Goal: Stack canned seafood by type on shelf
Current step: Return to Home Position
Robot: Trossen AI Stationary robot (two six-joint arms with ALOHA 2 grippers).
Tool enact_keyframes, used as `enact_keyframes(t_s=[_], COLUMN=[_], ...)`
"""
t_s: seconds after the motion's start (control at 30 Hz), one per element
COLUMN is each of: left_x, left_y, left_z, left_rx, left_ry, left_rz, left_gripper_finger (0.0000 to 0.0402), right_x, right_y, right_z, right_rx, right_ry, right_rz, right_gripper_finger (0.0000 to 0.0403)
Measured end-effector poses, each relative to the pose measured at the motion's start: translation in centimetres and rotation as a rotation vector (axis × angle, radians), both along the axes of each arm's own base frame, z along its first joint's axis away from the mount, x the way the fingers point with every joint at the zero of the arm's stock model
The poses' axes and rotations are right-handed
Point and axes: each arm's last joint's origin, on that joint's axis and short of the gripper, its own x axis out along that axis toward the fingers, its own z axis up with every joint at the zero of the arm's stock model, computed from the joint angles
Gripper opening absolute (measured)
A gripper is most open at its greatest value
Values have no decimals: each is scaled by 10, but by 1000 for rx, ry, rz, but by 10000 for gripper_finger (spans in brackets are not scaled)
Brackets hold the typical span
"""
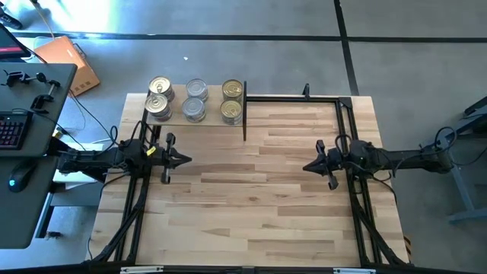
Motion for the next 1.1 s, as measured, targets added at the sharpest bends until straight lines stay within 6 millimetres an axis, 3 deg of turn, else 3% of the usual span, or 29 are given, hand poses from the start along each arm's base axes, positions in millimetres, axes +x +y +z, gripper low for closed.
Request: enact_keyframes(t_s=[0.23, 0.4, 0.57, 0.93, 1.1], left_x=[0, 0, 0, 0, 0], left_y=[0, 0, 0, 0, 0], left_z=[0, 0, 0, 0, 0], left_rx=[0, 0, 0, -1, -3], left_ry=[0, 1, 0, 1, 2], left_rz=[0, 0, 0, 0, 0], left_gripper_finger=[7, 7, 7, 7, 7], right_x=[0, -1, -5, -6, -5], right_y=[0, -6, -11, -12, -10], right_z=[3, 6, 11, 8, -3], right_rx=[-40, -61, 28, 90, 92], right_ry=[-39, -66, -113, -77, -70], right_rz=[-12, -156, -216, -261, -241], right_gripper_finger=[0, 0, 0, 0, 0])
